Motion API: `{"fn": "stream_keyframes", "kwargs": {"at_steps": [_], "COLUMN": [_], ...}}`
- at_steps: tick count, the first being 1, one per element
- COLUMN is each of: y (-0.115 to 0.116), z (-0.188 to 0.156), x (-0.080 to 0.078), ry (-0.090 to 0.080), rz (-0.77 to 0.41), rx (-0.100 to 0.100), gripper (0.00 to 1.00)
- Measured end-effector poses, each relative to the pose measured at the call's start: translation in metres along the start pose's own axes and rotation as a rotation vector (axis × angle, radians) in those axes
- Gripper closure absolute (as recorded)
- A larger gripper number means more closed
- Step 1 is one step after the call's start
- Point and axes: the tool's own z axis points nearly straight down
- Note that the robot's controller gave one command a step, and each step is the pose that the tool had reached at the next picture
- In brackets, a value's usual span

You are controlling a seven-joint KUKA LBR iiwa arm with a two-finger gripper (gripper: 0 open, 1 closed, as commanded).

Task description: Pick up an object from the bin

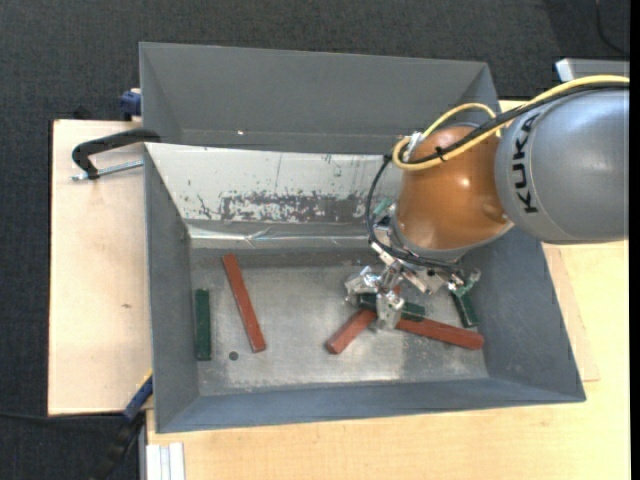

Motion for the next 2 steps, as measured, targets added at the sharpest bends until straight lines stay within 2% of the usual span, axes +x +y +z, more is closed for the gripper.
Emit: {"fn": "stream_keyframes", "kwargs": {"at_steps": [1, 2], "y": [0.0, 0.004], "z": [0.0, -0.202], "x": [0.0, -0.008], "ry": [0.0, 0.0], "rz": [0.0, -0.032], "rx": [0.0, 0.0], "gripper": [1.0, 1.0]}}
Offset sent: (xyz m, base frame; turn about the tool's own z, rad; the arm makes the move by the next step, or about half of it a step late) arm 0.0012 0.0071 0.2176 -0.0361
